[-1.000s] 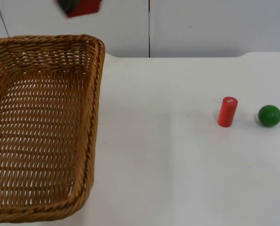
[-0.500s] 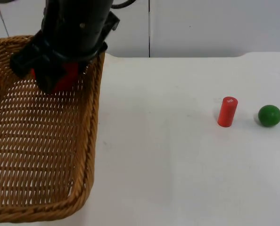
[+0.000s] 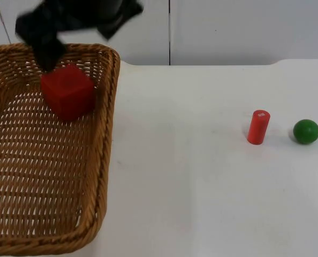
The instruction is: Pick up the basket with the left hand and place the object to the left of the red cylinder into the basket with the right hand.
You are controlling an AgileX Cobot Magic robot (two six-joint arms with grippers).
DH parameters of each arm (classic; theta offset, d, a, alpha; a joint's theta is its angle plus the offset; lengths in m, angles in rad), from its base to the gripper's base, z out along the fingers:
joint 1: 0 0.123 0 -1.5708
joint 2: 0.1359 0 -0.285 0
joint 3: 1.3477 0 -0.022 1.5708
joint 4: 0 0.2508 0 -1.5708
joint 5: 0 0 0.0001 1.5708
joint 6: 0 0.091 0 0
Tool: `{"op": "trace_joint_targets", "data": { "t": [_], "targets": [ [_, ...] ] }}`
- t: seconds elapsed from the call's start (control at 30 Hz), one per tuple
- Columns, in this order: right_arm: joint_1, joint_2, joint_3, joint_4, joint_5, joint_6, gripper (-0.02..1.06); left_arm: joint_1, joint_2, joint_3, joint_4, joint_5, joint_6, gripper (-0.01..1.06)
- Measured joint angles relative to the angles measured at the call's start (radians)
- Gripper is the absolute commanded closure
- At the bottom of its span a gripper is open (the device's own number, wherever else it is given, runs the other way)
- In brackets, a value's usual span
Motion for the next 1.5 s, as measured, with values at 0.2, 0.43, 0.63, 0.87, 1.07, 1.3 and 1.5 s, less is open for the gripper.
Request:
{"op": "trace_joint_targets", "data": {
  "t": [0.2, 0.43, 0.63, 0.87, 1.07, 1.3, 1.5],
  "targets": [
    [-0.002, -0.126, -0.004, -0.051, 0.054, 0.012, 0.15, 0.0, 0.0, 0.0, 0.0, 0.0, 0.0, 1.05],
    [-0.002, -0.304, 0.042, -0.052, 0.116, 0.012, 0.15, 0.0, 0.0, 0.0, 0.0, 0.0, 0.0, 1.05],
    [-0.002, -0.488, 0.291, -0.052, 0.046, 0.014, 0.15, 0.0, 0.0, 0.0, 0.0, -0.002, 0.0, 1.05],
    [-0.002, -0.782, 0.71, -0.033, -0.183, 0.048, 0.15, 0.0, 0.0, 0.0, 0.0, -0.028, 0.0, 1.05],
    [-0.002, -0.992, 0.949, -0.029, -0.31, 0.067, 0.15, -0.068, 0.0, 0.0, -0.009, -0.041, 0.0, 1.05],
    [-0.002, -1.191, 1.088, -0.029, -0.355, 0.071, 0.15, -0.223, 0.026, -0.007, -0.071, -0.203, -0.004, 1.05],
    [-0.002, -1.313, 1.15, -0.029, -0.298, 0.071, 0.15, -0.294, 0.219, -0.11, -0.142, -0.242, -0.008, 1.05]
  ]
}}
